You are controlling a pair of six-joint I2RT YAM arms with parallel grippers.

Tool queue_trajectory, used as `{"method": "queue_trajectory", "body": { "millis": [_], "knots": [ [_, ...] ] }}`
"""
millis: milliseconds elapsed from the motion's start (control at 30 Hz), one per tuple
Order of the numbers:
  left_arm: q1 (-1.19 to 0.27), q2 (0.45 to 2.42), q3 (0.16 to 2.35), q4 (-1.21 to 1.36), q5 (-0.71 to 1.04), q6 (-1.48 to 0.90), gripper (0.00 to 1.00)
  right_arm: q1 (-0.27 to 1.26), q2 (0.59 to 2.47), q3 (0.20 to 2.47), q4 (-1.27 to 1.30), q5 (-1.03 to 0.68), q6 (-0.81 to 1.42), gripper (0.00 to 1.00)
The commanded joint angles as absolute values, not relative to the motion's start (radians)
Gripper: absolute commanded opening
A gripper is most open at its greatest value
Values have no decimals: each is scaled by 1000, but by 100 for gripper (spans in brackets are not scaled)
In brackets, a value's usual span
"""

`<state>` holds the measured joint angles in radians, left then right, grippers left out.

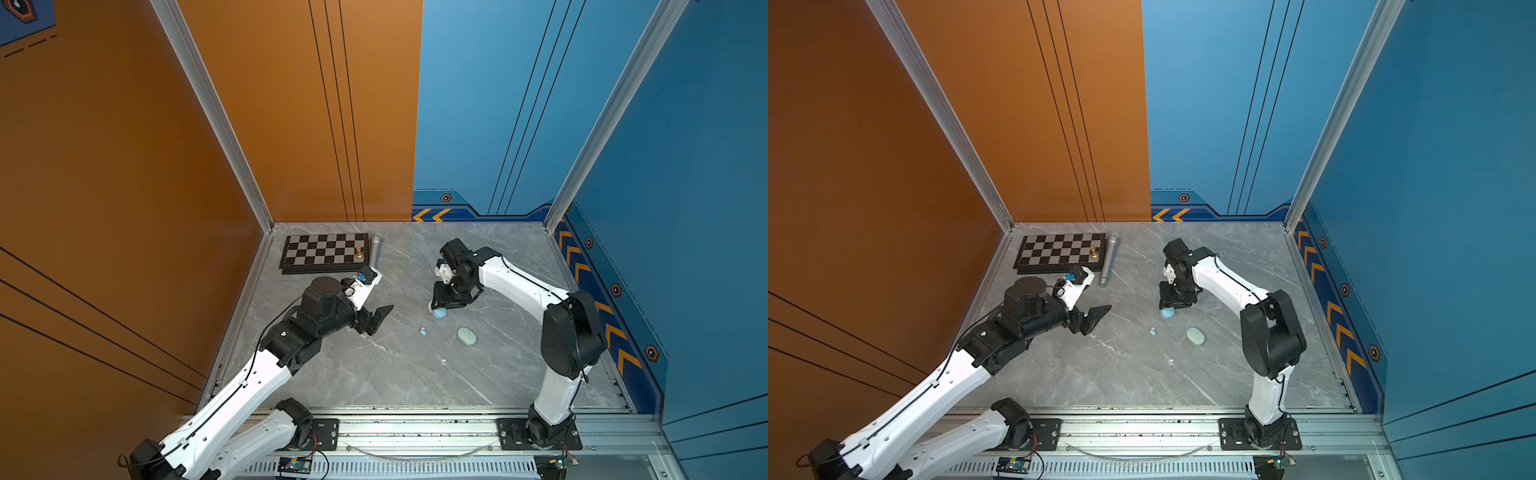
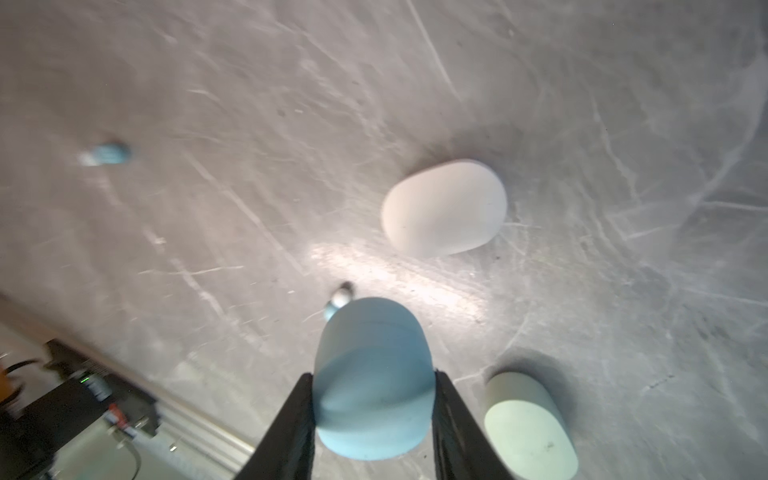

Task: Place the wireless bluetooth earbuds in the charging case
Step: 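Lift the blue case with the right gripper toward the left gripper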

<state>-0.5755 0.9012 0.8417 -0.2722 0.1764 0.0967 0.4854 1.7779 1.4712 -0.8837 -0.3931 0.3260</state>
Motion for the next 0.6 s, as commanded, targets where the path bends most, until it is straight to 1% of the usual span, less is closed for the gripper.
{"method": "queue_trajectory", "body": {
  "millis": [0, 67, 233, 267, 333, 467, 567],
  "knots": [
    [-566, 878, 847, -216, 190, 63, 90, 462, 1699, 1481, -805, -639, 242, 33],
    [-565, 863, 828, -197, 196, 68, 90, 459, 1685, 1497, -787, -675, 252, 33],
    [-564, 829, 760, -79, 208, 95, 90, 451, 1698, 1537, -689, -748, 413, 32],
    [-564, 827, 742, -44, 209, 94, 90, 451, 1701, 1543, -655, -754, 465, 32],
    [-566, 835, 709, 55, 208, 73, 90, 448, 1716, 1560, -583, -765, 602, 28],
    [-572, 914, 701, 220, 169, 9, 89, 445, 1744, 1585, -380, -788, 911, 27],
    [-580, 989, 716, 332, 112, -18, 89, 444, 1763, 1606, -246, -797, 1092, 27]
  ]
}}
